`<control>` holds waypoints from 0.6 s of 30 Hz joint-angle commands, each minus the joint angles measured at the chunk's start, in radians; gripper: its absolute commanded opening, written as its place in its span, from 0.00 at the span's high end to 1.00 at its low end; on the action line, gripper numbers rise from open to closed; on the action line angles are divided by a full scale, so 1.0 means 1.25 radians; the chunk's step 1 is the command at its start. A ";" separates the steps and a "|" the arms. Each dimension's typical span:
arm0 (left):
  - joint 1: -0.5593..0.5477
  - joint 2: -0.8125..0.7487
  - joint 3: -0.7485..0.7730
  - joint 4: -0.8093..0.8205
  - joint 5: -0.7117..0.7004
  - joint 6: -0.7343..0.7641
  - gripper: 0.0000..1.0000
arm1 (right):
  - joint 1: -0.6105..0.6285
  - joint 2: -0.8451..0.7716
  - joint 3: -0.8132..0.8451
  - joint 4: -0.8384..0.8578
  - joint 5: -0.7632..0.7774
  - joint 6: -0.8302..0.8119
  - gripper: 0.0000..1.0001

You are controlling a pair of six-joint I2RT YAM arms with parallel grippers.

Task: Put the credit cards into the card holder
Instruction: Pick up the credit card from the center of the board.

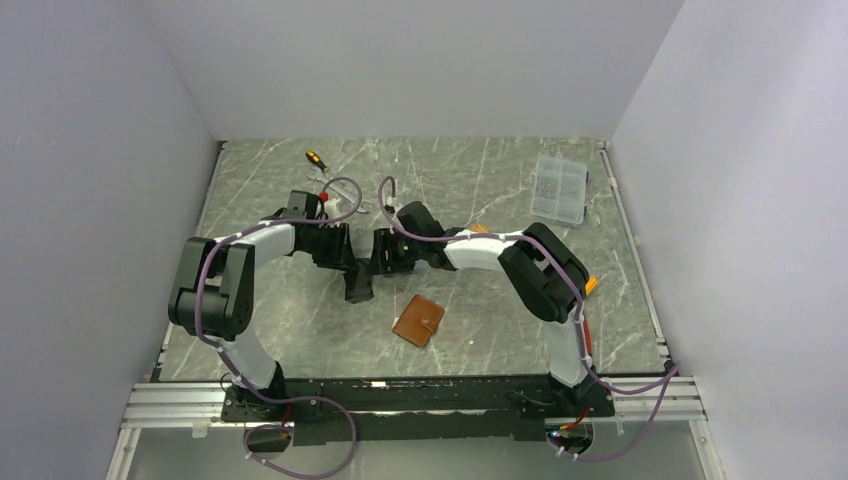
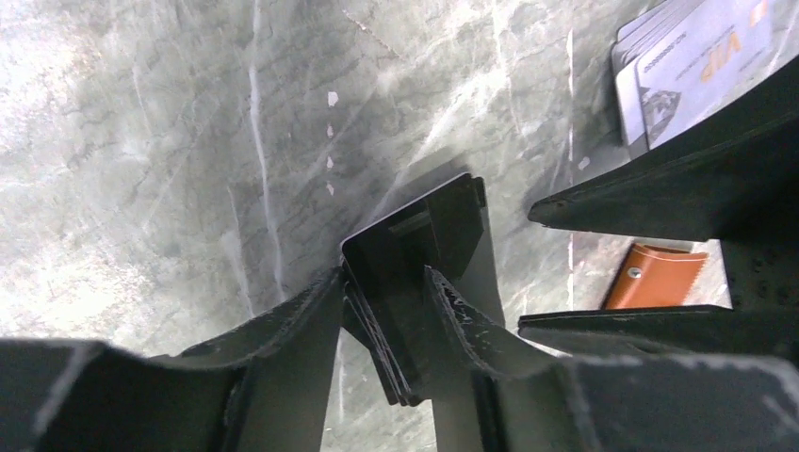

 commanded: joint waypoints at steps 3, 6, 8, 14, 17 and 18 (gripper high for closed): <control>-0.016 0.018 0.017 -0.055 -0.061 0.032 0.64 | -0.011 -0.001 -0.017 0.089 -0.031 0.018 0.44; -0.015 0.013 0.015 -0.057 -0.056 0.039 0.69 | -0.017 0.003 -0.032 0.106 -0.040 0.029 0.44; -0.012 0.012 0.019 -0.060 -0.048 0.044 0.74 | -0.022 0.008 -0.039 0.119 -0.047 0.037 0.43; 0.006 -0.004 0.031 -0.067 0.003 0.050 0.87 | -0.025 0.023 -0.031 0.125 -0.055 0.041 0.43; 0.016 -0.011 0.027 -0.064 0.043 0.048 0.90 | -0.024 0.033 -0.020 0.131 -0.062 0.048 0.43; 0.021 -0.012 0.026 -0.064 0.059 0.047 0.91 | -0.024 0.036 -0.016 0.133 -0.065 0.049 0.42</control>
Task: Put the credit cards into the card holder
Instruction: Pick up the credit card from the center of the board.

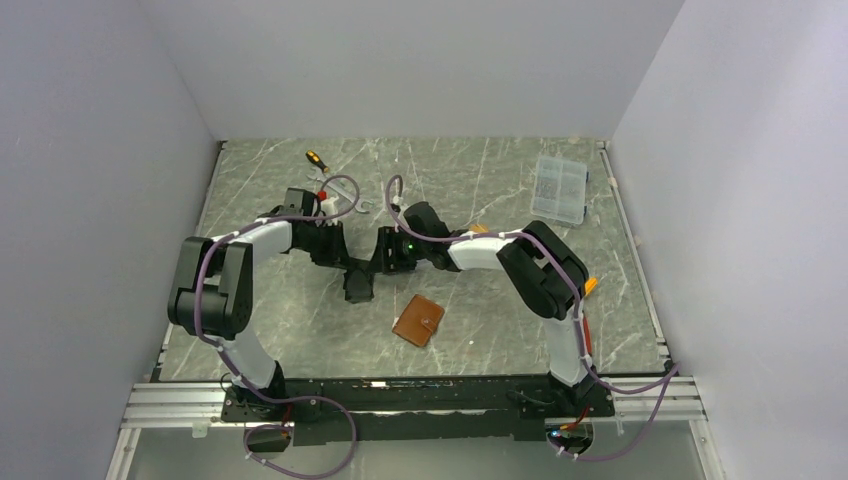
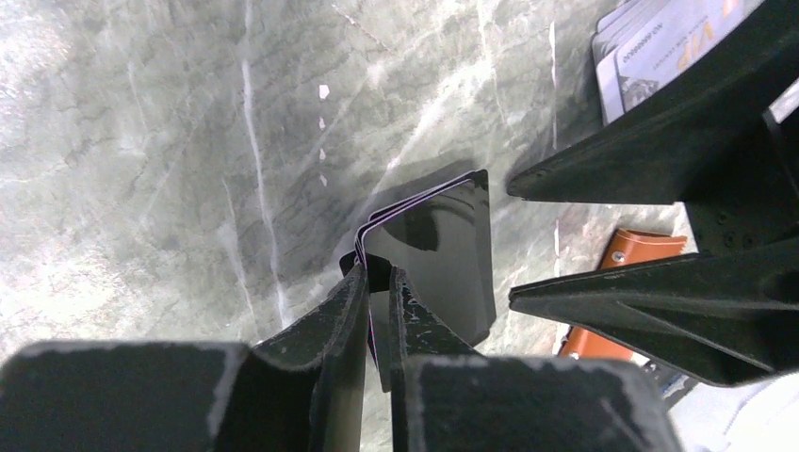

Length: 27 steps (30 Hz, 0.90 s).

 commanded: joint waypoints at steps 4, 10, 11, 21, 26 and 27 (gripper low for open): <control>0.042 -0.019 -0.001 -0.021 0.113 0.015 0.94 | -0.001 0.019 0.025 0.035 -0.017 0.011 0.42; 0.102 -0.017 0.001 -0.011 0.242 0.000 0.96 | -0.009 -0.017 0.002 0.050 -0.024 0.014 0.42; 0.108 -0.021 -0.001 -0.008 0.267 -0.003 0.97 | -0.012 -0.023 -0.003 0.059 -0.031 0.019 0.42; 0.138 -0.057 -0.019 0.045 0.472 -0.024 0.99 | -0.059 -0.098 -0.105 0.277 -0.191 0.124 0.41; 0.138 -0.074 -0.021 0.071 0.536 -0.043 1.00 | -0.064 -0.118 -0.142 0.412 -0.242 0.193 0.41; 0.139 -0.080 -0.023 0.082 0.549 -0.051 1.00 | -0.064 -0.120 -0.144 0.427 -0.247 0.202 0.41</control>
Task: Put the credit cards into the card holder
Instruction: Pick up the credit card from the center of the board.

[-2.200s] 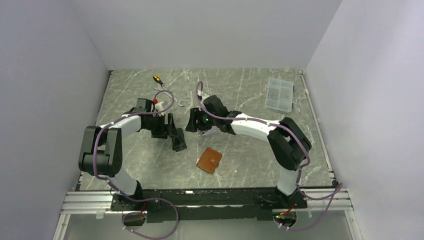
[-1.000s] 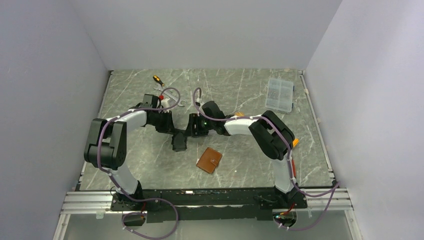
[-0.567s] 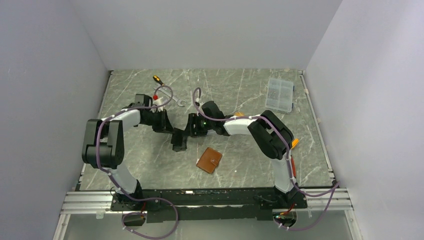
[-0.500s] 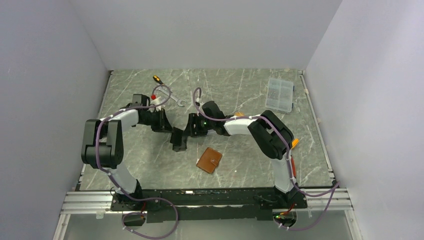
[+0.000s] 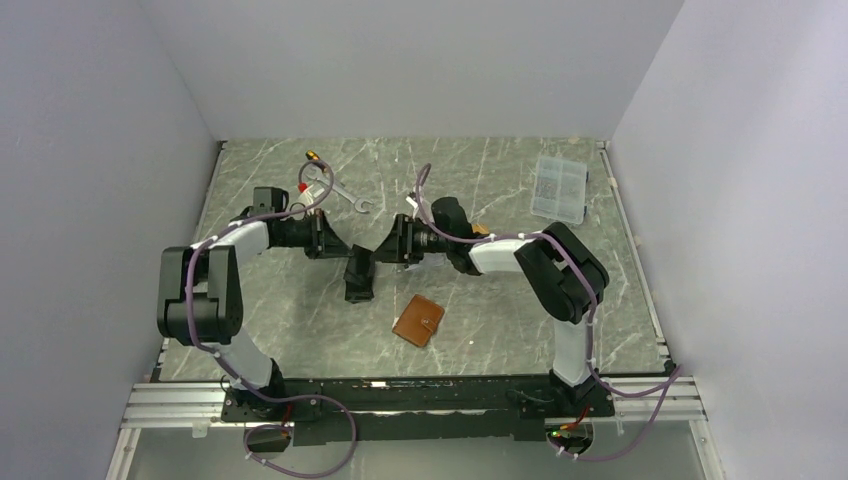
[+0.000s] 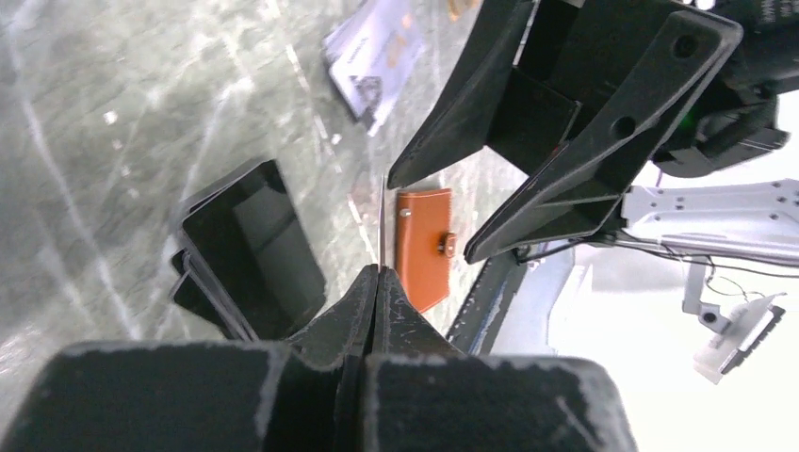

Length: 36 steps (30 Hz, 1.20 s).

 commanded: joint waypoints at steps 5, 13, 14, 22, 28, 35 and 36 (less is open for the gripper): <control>0.002 -0.085 -0.010 0.115 0.159 -0.093 1.00 | 0.001 -0.049 -0.015 0.206 -0.081 0.088 0.41; 0.002 -0.127 -0.027 0.210 0.195 -0.198 1.00 | 0.006 -0.051 -0.011 0.234 -0.086 0.112 0.43; 0.002 -0.130 -0.028 0.212 0.195 -0.202 1.00 | 0.006 -0.052 -0.009 0.239 -0.085 0.117 0.43; 0.001 -0.159 -0.042 0.226 0.192 -0.220 1.00 | 0.015 -0.056 -0.009 0.362 -0.088 0.221 0.64; 0.000 -0.179 -0.046 0.245 0.203 -0.240 0.79 | 0.022 -0.069 -0.025 0.383 -0.086 0.243 0.94; -0.002 -0.195 -0.073 0.257 0.230 -0.257 0.40 | 0.017 -0.117 -0.038 0.330 -0.076 0.201 1.00; -0.004 -0.197 -0.078 0.257 0.231 -0.257 0.38 | 0.017 -0.118 -0.034 0.326 -0.077 0.199 1.00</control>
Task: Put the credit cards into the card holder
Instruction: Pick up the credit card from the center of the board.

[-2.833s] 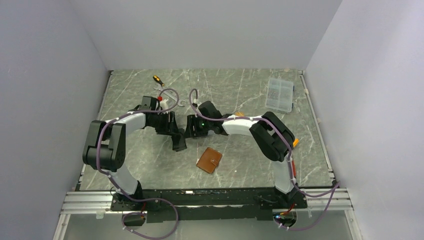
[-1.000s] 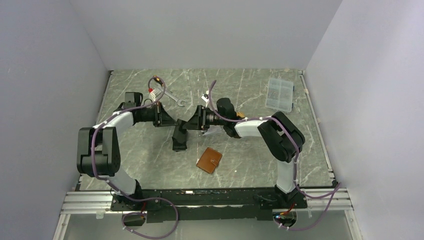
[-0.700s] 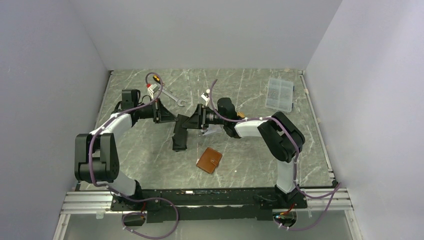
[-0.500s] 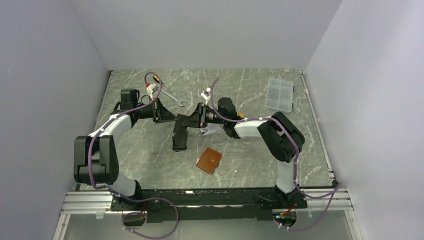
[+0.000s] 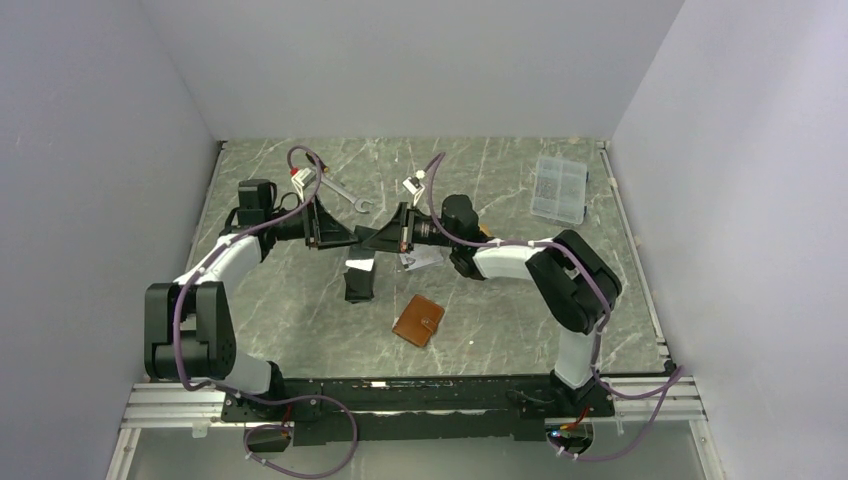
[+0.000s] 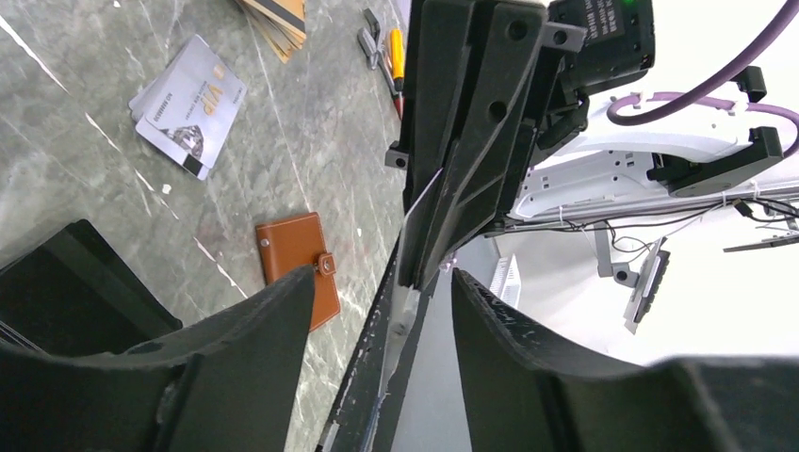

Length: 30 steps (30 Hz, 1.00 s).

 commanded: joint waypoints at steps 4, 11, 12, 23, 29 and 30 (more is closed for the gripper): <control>-0.013 -0.041 -0.041 0.094 0.062 -0.044 0.38 | 0.000 -0.035 0.026 0.010 0.003 -0.019 1.00; -0.013 -0.058 -0.039 0.129 0.098 -0.078 0.49 | 0.004 -0.032 0.048 -0.103 0.024 -0.090 1.00; -0.013 -0.060 -0.040 0.132 0.099 -0.083 0.50 | 0.006 -0.031 0.047 -0.109 0.025 -0.094 1.00; -0.012 -0.059 -0.043 0.208 0.114 -0.142 0.60 | 0.045 -0.009 0.093 -0.191 0.016 -0.138 1.00; -0.013 -0.062 -0.048 0.281 0.125 -0.204 0.63 | 0.058 0.002 0.095 -0.204 0.006 -0.140 1.00; -0.013 -0.062 -0.050 0.282 0.127 -0.204 0.66 | 0.058 0.001 0.095 -0.210 0.006 -0.144 1.00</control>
